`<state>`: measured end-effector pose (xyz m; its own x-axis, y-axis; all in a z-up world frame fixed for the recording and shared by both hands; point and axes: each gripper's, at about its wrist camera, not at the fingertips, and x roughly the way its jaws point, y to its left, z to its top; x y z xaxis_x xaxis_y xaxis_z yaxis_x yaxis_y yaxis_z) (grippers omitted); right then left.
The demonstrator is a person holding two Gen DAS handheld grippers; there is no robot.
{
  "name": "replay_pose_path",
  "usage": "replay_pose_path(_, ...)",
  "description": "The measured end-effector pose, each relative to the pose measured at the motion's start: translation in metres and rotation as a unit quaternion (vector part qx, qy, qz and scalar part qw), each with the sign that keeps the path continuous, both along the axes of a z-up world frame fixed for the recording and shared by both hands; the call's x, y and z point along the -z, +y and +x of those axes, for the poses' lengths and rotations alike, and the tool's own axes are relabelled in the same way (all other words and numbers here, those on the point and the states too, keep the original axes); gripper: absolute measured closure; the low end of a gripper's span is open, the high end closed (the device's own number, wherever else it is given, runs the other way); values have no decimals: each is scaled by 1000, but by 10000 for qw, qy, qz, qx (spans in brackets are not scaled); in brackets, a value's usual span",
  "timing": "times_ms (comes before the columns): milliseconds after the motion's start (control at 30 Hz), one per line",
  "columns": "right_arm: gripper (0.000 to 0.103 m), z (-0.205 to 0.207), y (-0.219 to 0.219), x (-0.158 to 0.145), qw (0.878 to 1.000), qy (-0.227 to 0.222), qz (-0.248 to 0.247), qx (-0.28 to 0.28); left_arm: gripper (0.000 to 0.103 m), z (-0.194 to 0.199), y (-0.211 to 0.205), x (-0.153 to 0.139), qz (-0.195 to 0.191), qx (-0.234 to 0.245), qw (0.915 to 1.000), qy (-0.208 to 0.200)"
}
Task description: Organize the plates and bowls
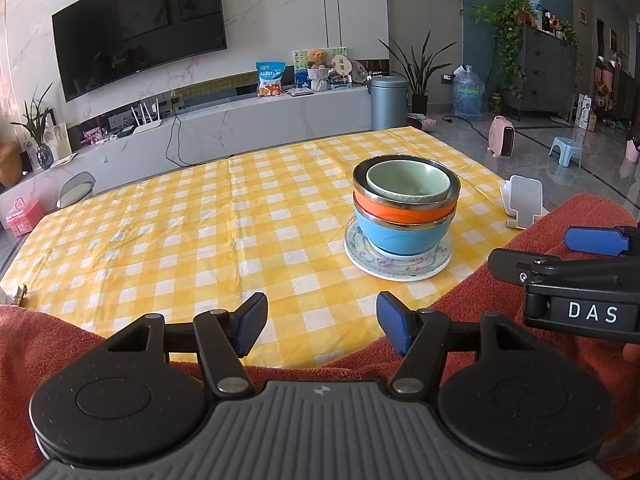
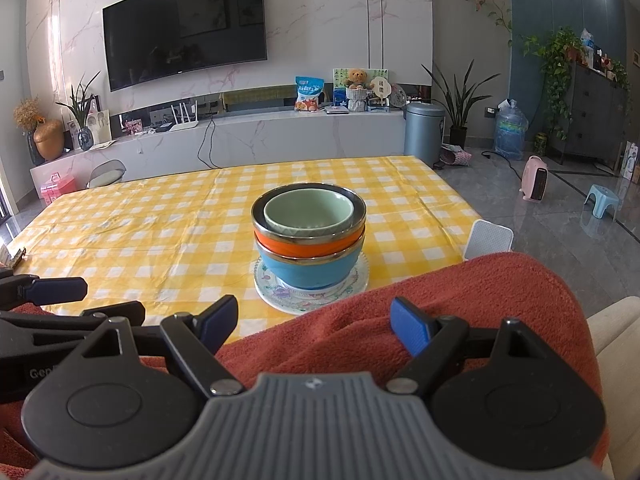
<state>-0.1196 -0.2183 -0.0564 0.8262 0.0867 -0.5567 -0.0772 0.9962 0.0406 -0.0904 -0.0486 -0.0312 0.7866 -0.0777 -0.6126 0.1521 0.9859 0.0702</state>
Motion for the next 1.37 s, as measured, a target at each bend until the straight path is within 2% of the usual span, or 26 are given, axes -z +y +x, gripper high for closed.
replay_pose_path(1367, 21, 0, 1, 1, 10000, 17, 12, -8, 27, -1, 2, -2, 65, -32, 10000, -39)
